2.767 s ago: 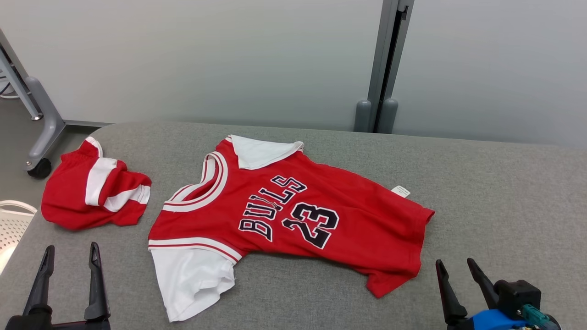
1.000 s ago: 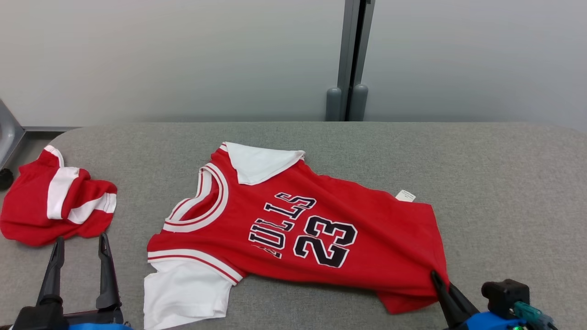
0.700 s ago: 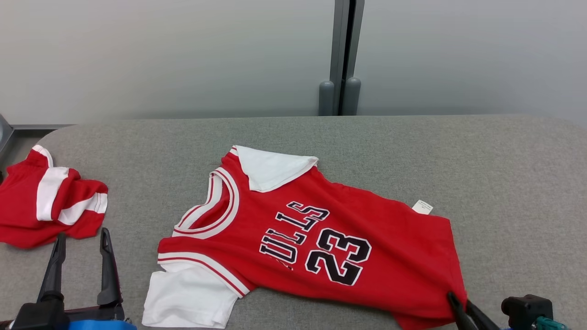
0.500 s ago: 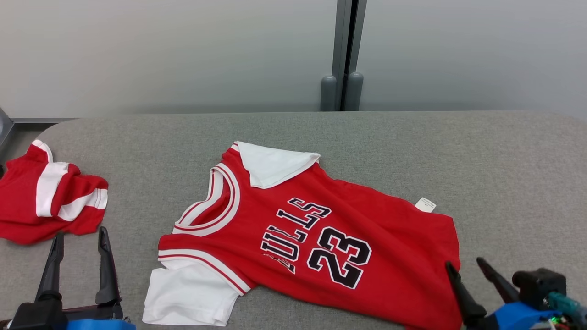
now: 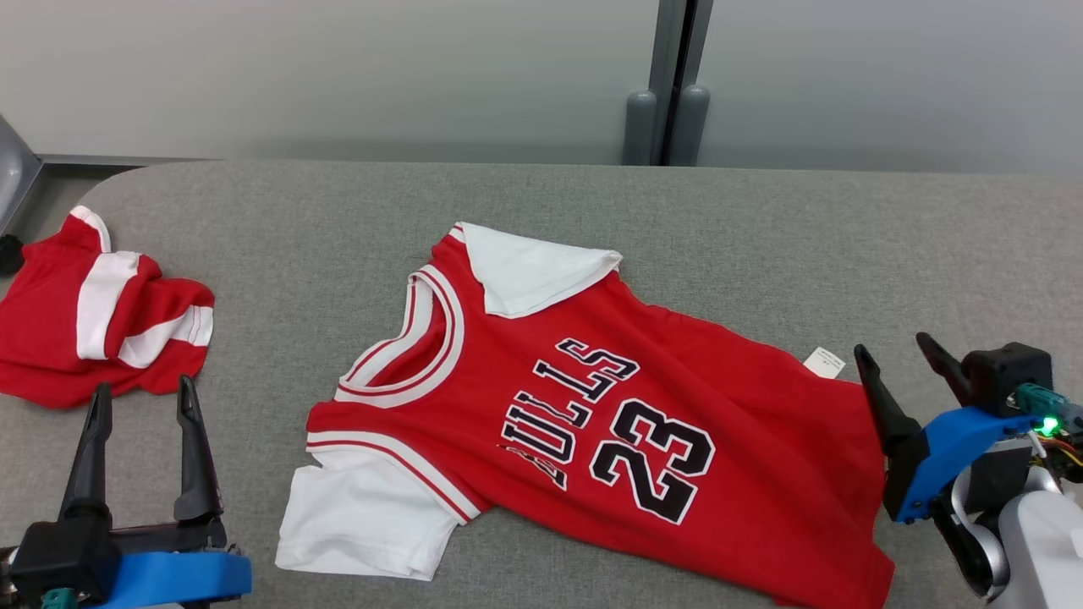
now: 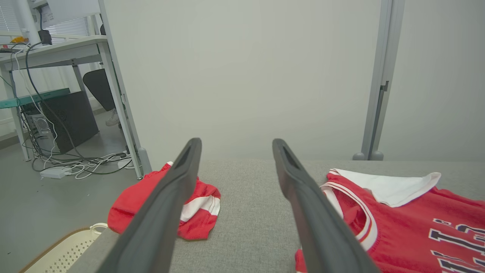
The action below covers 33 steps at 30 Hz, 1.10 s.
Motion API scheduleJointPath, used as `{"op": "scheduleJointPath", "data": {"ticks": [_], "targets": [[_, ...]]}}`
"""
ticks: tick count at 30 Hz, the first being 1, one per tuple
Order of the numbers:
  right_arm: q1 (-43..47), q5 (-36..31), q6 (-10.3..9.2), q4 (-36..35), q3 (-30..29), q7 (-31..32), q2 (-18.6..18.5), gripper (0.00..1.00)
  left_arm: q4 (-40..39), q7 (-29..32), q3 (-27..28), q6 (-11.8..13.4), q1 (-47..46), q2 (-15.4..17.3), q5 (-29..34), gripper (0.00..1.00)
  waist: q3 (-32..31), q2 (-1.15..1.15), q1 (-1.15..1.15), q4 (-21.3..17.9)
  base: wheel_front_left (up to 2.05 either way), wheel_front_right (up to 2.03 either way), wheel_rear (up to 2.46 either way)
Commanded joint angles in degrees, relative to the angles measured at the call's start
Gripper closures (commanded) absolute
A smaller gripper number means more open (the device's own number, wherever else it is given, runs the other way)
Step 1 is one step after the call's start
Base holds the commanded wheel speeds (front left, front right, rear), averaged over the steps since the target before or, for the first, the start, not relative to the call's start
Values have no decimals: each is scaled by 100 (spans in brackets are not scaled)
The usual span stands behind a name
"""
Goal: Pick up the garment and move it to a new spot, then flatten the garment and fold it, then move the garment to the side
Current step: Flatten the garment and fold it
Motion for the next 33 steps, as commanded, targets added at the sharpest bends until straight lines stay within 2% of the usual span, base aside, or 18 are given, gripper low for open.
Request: {"op": "scheduleJointPath", "data": {"ticks": [1, 6, 13, 14, 15, 22, 28, 33], "targets": [[-154, 14, 1, 270, 59, -51, -38, 0, -5, -14, 7, -9, -130, -13, 13, 0, 82, -1, -1, 69, 0, 0, 0], [-383, 73, 1, 1389, 137, -272, -74, 0, 38, -14, -43, -25, -253, -37, 34, 0, 189, -1, -1, 189, 0, 0, 0], [-473, 128, 1, 2355, 327, -482, 7, 0, 51, -14, -4, -35, -245, -57, 42, 0, 196, -1, -1, 224, 0, 0, 0], [-495, 184, 1, 2472, 373, -482, 28, 33, 54, -14, 4, -36, -228, -61, 42, 0, 187, -1, -1, 223, 0, 0, 0], [-507, 231, 1, 2571, 425, -508, 33, 100, 59, -14, 10, -36, -213, -65, 47, 0, 181, -1, -1, 223, 0, 0, 0], [-1355, 431, 1, 2680, 595, -1075, -280, 100, 93, -14, -23, -51, -313, -97, 58, 0, 162, -1, -1, 278, 0, 0, 0], [-2221, 366, 1, 2714, 740, -1176, -524, 100, 93, -14, -67, -67, -351, -109, 72, 0, 235, -1, -1, 363, 0, 0, 0], [-3127, 298, 1, 3004, 930, -1083, -634, 100, 85, -14, -157, -77, -491, -145, 75, 0, 410, -1, -1, 494, 0, 0, 0]]}}
